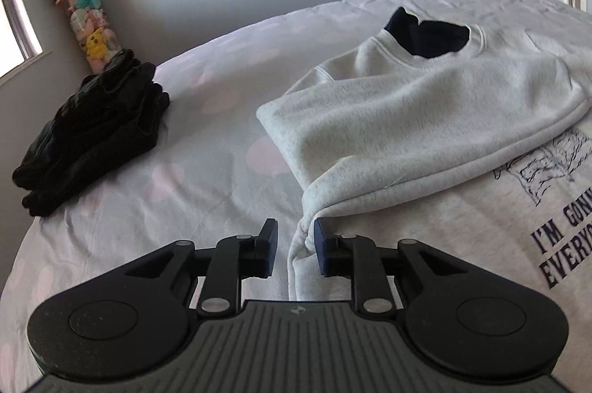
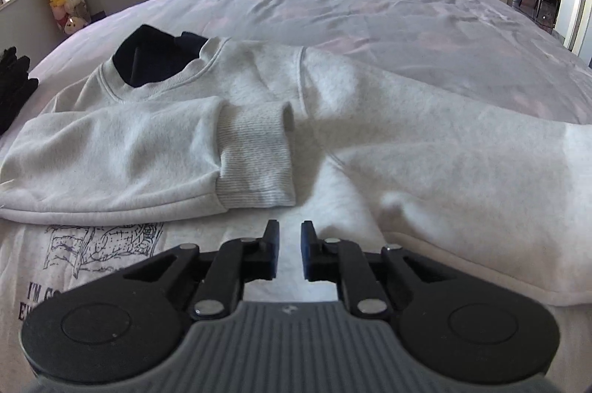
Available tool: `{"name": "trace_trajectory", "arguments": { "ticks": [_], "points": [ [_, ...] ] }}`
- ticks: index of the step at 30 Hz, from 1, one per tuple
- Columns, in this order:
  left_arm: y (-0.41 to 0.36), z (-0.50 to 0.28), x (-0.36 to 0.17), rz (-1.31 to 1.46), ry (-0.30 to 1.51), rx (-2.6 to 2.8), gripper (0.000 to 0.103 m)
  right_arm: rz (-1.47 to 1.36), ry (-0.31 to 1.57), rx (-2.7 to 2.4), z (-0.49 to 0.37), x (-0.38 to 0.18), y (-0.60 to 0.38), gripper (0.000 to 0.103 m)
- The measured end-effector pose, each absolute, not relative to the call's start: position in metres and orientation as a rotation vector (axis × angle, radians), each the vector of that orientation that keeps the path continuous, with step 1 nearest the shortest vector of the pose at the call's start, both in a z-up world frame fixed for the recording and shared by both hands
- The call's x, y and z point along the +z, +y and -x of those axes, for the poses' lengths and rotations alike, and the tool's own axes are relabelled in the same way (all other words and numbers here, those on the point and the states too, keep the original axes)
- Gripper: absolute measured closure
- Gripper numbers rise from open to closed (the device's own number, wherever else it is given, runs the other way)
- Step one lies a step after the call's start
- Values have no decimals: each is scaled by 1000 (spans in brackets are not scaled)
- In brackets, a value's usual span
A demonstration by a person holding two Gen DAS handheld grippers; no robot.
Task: Fold clothes
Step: 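Release the folded sleeve with the left gripper and withdraw, then grasp the other sleeve cuff with the right gripper and lift it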
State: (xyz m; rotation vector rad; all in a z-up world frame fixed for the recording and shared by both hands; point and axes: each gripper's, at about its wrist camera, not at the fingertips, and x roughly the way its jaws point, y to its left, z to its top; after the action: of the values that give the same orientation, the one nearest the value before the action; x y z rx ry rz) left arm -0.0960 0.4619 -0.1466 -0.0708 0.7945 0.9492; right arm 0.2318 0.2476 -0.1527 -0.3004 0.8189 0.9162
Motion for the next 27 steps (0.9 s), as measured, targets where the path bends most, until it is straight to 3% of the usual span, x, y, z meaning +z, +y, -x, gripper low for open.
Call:
{"name": "trace_trajectory", "arguments": {
  "ticks": [2,5,7,11,17,24,27],
  "points": [
    [456,105,-141,107,764,985,66,277,798,890,-236,-137,216,77],
    [448,117,-139,129,727,1019,58,263,765,816,-250,-105,168,75],
    [445,121,-140,128,726,1025,58,258,744,758,-263,-79,138,72],
    [452,131,-145,178,716,1034,58,244,665,616,-292,-24,76,52],
    [456,136,-151,177,725,1057,58,261,591,358,-342,15,4,42],
    [445,123,-163,135,798,1058,58,222,709,301,-378,-19,-5,46],
    [440,114,-170,87,832,1040,58,182,751,291,-382,-32,2,71]
  ]
}}
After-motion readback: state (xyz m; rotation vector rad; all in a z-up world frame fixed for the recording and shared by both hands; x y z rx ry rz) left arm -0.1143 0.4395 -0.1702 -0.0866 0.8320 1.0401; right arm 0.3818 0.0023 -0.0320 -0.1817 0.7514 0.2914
